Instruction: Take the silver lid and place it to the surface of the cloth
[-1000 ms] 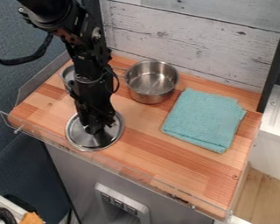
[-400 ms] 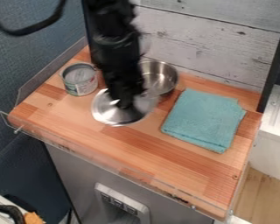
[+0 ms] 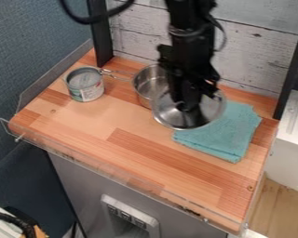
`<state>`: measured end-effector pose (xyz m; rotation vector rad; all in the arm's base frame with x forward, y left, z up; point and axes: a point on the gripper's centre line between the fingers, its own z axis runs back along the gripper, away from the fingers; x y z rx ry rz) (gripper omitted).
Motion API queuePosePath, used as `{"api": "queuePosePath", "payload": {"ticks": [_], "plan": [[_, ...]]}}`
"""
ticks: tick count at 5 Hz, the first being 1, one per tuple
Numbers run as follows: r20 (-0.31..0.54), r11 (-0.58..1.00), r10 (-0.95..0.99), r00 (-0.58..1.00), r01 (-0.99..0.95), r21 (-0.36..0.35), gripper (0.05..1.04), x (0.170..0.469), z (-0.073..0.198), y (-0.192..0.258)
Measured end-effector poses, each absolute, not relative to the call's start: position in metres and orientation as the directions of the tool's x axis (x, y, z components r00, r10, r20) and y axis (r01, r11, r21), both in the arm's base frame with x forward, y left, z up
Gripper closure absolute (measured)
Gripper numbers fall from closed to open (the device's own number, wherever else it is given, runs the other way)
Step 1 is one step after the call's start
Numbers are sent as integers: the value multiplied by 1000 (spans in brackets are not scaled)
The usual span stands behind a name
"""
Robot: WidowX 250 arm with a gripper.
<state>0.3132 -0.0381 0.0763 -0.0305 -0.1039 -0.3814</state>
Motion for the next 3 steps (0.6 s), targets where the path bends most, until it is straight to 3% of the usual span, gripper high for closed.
{"api": "queuePosePath", "payload": {"ticks": [3], "plan": [[13, 921, -384, 923, 382, 77, 807, 339, 22, -53]]}}
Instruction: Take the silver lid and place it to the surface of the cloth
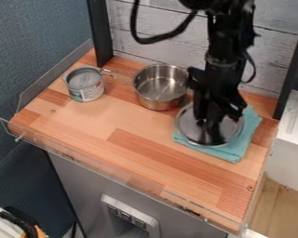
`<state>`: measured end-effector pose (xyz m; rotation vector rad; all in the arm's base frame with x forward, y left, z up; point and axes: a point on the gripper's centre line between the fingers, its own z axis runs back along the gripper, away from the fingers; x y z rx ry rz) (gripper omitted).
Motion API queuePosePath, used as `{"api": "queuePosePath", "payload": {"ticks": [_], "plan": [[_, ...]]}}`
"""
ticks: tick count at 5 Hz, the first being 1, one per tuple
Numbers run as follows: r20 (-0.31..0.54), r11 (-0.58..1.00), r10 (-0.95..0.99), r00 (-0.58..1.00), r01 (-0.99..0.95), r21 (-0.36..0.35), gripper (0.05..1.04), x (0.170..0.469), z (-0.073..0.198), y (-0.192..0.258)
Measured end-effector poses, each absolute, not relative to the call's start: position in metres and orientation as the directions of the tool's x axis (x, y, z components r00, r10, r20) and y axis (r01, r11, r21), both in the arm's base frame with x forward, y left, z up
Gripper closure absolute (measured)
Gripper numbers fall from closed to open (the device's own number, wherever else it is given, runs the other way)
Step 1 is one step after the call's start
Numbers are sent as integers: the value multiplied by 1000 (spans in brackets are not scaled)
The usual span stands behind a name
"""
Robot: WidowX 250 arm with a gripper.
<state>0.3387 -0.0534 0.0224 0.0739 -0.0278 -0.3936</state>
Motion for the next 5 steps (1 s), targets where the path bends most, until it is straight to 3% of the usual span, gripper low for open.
{"api": "queuePosePath", "payload": {"ticks": [1, 2, 3, 4, 5], "plan": [[-3, 919, -385, 923, 384, 92, 807, 339, 13, -53], [-3, 915, -394, 919, 393, 92, 745, 337, 11, -53], [-3, 919, -388, 922, 387, 80, 447, 335, 12, -55], [52, 931, -363, 930, 359, 63, 159, 336, 43, -59], [76, 944, -326, 942, 321, 70, 79, 336, 60, -55]]}}
